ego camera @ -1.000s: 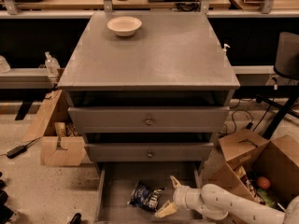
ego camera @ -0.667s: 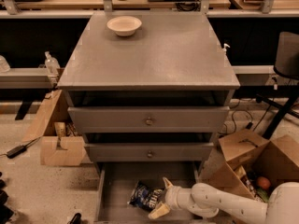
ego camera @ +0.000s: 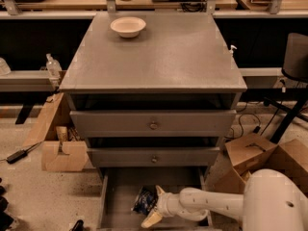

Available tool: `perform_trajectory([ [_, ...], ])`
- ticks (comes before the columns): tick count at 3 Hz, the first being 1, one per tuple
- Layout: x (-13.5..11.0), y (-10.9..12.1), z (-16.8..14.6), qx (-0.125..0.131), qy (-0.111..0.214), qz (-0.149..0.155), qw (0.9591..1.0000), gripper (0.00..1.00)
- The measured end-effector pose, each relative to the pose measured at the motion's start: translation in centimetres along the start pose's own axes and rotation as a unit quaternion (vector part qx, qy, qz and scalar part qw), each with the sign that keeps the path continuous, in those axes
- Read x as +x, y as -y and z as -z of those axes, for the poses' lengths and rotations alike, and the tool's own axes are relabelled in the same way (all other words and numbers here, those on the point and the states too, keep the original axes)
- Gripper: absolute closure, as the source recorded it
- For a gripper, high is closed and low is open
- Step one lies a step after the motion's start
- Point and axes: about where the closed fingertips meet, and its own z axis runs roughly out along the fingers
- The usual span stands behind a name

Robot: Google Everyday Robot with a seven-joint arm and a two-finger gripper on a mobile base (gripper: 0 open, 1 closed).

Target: Pick blue chip bag from bottom drawer and place on counter

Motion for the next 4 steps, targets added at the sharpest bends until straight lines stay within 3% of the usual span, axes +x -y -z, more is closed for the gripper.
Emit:
perform_trajectory([
  [1, 1.3, 0.4, -3.2, -0.012, -0.018, 0.005, 0.9998, 0.0],
  [2, 2.9, 1.8, -5.2, -0.016, -0.053, 0.021, 0.9982, 0.15],
  [3, 4.6, 3.2, -6.2, -0.02, -0.09, 0.039, 0.995, 0.39],
  [4, 4.6, 3.0, -6.3, -0.022, -0.09, 0.039, 0.9949, 0.62],
])
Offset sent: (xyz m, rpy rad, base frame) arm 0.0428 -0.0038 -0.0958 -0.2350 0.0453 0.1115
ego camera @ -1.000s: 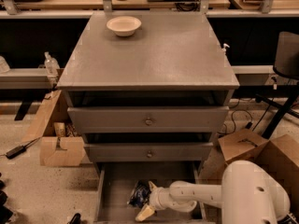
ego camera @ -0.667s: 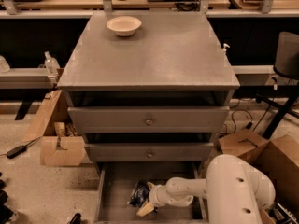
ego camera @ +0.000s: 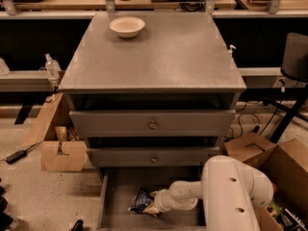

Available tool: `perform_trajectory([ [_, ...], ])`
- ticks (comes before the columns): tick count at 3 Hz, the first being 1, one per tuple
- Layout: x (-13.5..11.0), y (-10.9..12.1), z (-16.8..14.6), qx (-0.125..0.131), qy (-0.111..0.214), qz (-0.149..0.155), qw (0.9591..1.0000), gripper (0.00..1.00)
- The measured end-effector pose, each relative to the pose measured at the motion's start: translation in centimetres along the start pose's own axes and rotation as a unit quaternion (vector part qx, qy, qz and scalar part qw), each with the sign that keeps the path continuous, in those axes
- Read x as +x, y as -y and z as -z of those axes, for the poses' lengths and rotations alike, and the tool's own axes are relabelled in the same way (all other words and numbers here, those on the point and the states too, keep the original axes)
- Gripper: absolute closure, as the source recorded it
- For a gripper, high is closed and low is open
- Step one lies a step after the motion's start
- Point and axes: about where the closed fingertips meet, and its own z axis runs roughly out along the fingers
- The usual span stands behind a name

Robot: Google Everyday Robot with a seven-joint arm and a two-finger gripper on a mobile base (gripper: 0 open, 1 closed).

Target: Pick blue chip bag from bottom drawer and place on counter

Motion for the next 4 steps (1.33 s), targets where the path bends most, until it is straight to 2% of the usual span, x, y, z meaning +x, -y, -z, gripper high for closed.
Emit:
perform_trajectory([
  [1, 0.0, -0.2, -0.1, -0.001, 0.0, 0.0, 1.0, 0.85],
  [2, -0.1, -0.3, -0.1, -0.002, 0.0, 0.0, 1.0, 1.0],
  [3, -0.1, -0.3, -0.1, -0.002, 0.0, 0.0, 1.0, 1.0],
  [4, -1.4, -1.3, 2.2, -0.01, -0.007, 0.022, 0.9997, 1.0],
])
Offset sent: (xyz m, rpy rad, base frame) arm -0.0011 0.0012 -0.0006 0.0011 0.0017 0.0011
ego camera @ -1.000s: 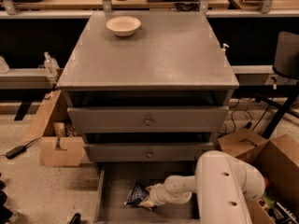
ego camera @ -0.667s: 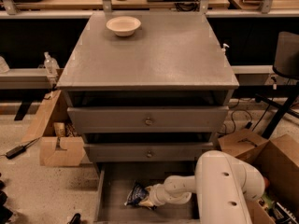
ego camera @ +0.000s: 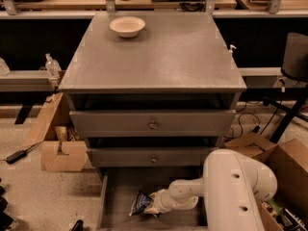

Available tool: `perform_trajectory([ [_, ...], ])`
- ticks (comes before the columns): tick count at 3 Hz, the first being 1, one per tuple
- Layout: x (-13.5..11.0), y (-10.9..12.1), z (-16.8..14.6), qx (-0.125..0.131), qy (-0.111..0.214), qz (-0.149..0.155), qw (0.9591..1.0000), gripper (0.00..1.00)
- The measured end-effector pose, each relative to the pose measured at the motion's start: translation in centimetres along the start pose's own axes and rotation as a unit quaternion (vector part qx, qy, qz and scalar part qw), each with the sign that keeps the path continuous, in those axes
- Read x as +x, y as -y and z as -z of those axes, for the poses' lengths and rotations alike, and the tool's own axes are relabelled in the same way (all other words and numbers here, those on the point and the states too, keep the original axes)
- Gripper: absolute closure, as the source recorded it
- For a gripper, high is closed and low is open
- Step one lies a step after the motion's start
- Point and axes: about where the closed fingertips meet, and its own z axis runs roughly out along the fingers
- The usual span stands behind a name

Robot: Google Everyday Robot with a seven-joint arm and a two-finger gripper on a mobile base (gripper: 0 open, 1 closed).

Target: Pick blue chip bag from bottom drawer and place on counter

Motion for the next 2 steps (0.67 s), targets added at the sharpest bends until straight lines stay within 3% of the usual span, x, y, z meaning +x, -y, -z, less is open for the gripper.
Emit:
perform_trajectory([
  [1, -1.3, -1.4, 5.5, -0.03, -0.021, 0.033, 0.9988, 1.0],
  [2, -2.0, -0.9, 12.5, -0.051, -0.022, 0.044, 0.9975, 1.0],
])
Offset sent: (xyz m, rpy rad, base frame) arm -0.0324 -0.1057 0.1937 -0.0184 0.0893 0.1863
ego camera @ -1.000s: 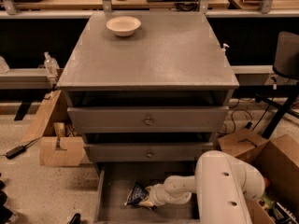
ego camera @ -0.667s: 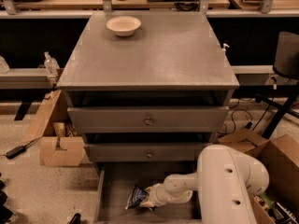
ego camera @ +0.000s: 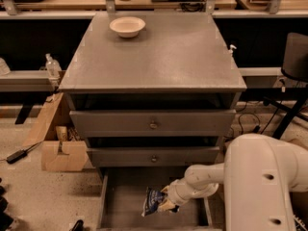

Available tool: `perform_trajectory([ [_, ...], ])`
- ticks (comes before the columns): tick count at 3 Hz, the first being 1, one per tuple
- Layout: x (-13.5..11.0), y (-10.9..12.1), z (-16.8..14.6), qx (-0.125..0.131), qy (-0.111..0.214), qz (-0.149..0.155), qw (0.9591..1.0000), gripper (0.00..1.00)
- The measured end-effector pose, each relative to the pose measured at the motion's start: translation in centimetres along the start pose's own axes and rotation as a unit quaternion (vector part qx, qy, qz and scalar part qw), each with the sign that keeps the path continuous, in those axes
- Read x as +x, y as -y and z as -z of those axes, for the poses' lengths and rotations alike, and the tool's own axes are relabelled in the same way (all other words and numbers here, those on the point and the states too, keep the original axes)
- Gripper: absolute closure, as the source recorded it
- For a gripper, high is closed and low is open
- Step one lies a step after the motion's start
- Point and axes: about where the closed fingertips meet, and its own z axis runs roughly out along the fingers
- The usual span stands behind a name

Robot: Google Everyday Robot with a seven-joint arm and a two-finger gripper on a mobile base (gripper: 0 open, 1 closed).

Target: Pick blue chip bag from bottom drawer and place on counter

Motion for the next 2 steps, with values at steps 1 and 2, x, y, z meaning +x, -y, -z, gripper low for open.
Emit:
perform_trajectory([
  [1, 0.8, 0.2, 6.9, -0.006, 0.022, -0.013, 0.9997, 1.0],
  [2, 1.2, 0.5, 13.3, -0.001, 0.033, -0.041, 0.9986, 1.0],
])
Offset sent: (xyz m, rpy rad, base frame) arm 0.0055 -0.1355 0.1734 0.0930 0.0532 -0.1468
